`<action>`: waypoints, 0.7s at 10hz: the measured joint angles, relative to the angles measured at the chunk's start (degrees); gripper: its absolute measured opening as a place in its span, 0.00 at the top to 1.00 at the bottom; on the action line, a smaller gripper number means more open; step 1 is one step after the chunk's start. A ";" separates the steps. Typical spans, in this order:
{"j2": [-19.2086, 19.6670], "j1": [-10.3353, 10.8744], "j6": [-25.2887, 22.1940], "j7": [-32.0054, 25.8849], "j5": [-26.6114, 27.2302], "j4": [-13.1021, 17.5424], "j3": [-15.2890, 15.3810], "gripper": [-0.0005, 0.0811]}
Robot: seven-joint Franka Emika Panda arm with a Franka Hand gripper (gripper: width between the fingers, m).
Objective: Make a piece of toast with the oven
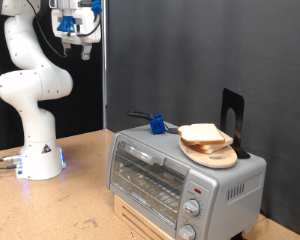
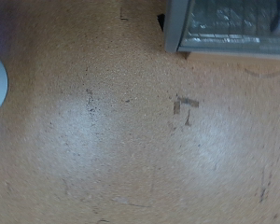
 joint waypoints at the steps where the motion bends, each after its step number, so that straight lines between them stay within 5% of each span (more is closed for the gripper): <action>1: 0.19 1.14 1.14 -6.93 -0.26 0.05 -0.88 0.01; 3: 3.18 3.42 6.57 -18.49 -1.15 0.44 -2.34 0.01; 4: 2.87 3.28 6.28 -17.45 -1.03 0.35 -2.32 0.01; 7: 0.00 7.29 12.26 -35.95 0.15 -2.49 -5.83 0.01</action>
